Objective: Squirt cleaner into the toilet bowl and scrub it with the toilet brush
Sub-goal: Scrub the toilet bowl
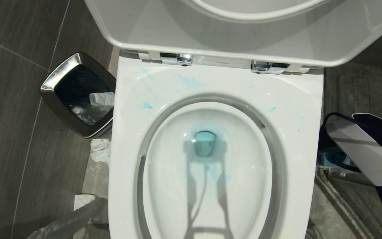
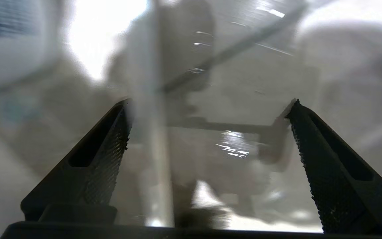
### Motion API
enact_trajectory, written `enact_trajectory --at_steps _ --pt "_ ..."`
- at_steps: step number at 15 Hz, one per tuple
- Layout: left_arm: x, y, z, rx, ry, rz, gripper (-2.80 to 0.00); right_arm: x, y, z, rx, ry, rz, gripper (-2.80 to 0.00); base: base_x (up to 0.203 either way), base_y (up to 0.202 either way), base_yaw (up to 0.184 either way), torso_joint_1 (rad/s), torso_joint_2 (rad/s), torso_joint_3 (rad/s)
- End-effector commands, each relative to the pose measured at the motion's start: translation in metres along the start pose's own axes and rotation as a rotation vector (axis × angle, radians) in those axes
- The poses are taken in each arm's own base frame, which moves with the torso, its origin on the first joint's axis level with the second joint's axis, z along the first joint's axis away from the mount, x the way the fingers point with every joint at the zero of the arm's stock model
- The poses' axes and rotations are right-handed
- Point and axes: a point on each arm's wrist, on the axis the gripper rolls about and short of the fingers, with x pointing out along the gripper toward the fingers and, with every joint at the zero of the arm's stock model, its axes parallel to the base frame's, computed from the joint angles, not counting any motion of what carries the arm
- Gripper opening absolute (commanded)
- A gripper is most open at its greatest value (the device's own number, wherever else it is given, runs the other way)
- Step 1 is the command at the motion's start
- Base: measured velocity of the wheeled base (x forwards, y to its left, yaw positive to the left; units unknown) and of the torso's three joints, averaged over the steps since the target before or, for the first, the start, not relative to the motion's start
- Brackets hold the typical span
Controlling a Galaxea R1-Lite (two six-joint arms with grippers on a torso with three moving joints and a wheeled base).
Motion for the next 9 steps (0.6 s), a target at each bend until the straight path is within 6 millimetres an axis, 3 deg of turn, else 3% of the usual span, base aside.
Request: enact_trajectory --at_steps 1,9 --pt "0.001 0.0 -0.002 0.001 0.008 -0.001 -2.8 0.003 -0.002 -0.004 0.0 0.0 -0.018 0.0 0.0 0.0 0.0 0.0 0.0 0.0" --pt "0.001 0.0 -0.002 0.001 0.008 -0.001 -2.8 -0.005 0.01 0.015 0.029 -0.051 -0.013 0.0 0.0 0.0 0.0 0.0 0.0 0.0"
